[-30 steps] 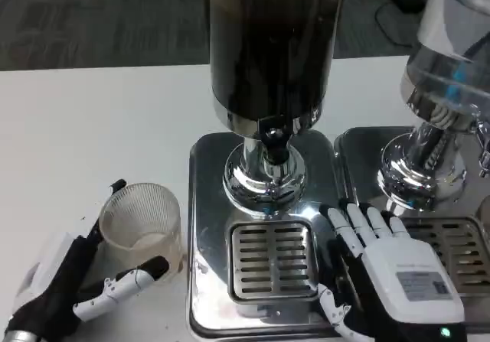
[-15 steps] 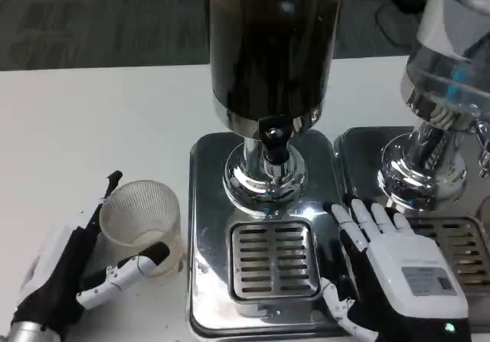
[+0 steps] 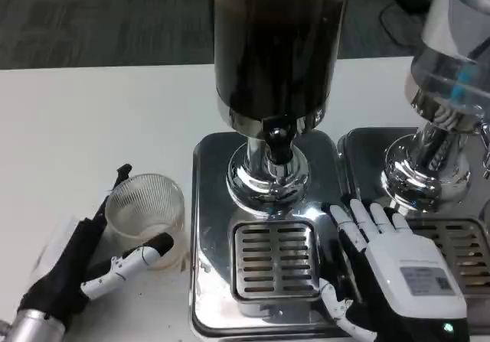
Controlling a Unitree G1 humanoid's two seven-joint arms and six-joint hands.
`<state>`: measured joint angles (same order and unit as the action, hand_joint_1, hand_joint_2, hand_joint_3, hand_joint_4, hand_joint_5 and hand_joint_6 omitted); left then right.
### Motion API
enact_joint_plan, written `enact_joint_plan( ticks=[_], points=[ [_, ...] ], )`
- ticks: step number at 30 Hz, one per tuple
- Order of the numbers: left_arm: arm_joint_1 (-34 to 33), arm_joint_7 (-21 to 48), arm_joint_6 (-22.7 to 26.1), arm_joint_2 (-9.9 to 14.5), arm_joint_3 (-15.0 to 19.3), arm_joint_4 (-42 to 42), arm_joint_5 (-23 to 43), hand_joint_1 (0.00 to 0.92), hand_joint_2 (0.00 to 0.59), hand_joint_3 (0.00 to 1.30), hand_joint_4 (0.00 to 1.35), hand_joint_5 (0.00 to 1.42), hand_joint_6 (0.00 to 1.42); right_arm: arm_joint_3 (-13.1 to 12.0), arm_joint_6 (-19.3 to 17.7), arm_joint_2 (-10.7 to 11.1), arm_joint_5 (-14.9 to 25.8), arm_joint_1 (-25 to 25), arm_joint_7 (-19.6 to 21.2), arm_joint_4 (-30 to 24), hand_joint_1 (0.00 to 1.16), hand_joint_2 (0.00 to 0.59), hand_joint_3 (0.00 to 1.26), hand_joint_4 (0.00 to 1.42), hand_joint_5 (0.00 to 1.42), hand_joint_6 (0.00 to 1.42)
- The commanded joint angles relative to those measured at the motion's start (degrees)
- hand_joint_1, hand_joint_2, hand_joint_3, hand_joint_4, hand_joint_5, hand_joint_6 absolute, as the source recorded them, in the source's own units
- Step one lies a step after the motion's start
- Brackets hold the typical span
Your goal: Grasp the cup under the faucet to collect the drink, then remove the cup.
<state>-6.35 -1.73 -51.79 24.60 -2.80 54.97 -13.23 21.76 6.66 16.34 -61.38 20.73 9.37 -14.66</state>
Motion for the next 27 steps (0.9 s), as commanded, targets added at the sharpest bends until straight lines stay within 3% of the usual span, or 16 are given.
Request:
enact_joint_plan(
  ticks=[1, 3, 5, 8, 14, 20, 27],
  points=[
    [0.0, 1.5, 0.4, 0.0, -1.3, 1.2, -1.0, 0.326, 0.074, 0.00, 0.00, 0.15, 0.10, 0.1, 0.2, -0.2, 0.1, 0.0, 0.8, 0.0, 0.37, 0.530, 0.10, 0.00, 0.00, 0.00],
    [-0.1, 1.4, 0.4, 0.1, -1.3, 1.4, -0.9, 0.345, 0.082, 0.00, 0.00, 0.16, 0.11, 0.1, 0.2, -0.1, 0.1, -0.2, 0.7, 0.1, 0.37, 0.530, 0.10, 0.00, 0.00, 0.00],
    [-0.2, 1.0, 0.6, 0.3, -1.5, 1.4, -1.3, 0.450, 0.097, 0.00, 0.00, 0.19, 0.13, 0.0, 0.0, -0.1, 0.2, -0.5, 0.7, 0.3, 0.37, 0.529, 0.10, 0.00, 0.00, 0.00],
    [-0.2, 0.3, 0.6, 0.4, -1.6, 1.3, -1.7, 0.510, 0.103, 0.00, 0.00, 0.21, 0.15, -0.1, 0.0, -0.2, 0.7, -0.7, 0.6, 0.7, 0.37, 0.527, 0.11, 0.00, 0.00, 0.00],
    [-0.1, -2.1, 0.2, 0.5, -1.5, 1.2, -2.8, 0.526, 0.101, 0.01, 0.01, 0.26, 0.21, -0.2, 0.0, -0.2, 0.9, -0.9, 0.7, 1.0, 0.37, 0.525, 0.11, 0.00, 0.00, 0.00],
    [0.4, -6.5, -0.5, 0.4, -1.3, 0.8, -4.0, 0.543, 0.122, 0.13, 0.16, 0.38, 0.30, -0.1, 0.1, -0.3, 0.8, -1.1, 0.7, 1.1, 0.36, 0.525, 0.11, 0.00, 0.00, 0.00],
    [0.8, -11.0, -1.3, 0.2, -1.2, 0.2, -5.9, 0.536, 0.124, 0.19, 0.20, 0.42, 0.32, -0.2, 0.1, -0.2, 1.2, -1.8, 0.4, 1.4, 0.36, 0.525, 0.11, 0.00, 0.00, 0.00]
  ],
)
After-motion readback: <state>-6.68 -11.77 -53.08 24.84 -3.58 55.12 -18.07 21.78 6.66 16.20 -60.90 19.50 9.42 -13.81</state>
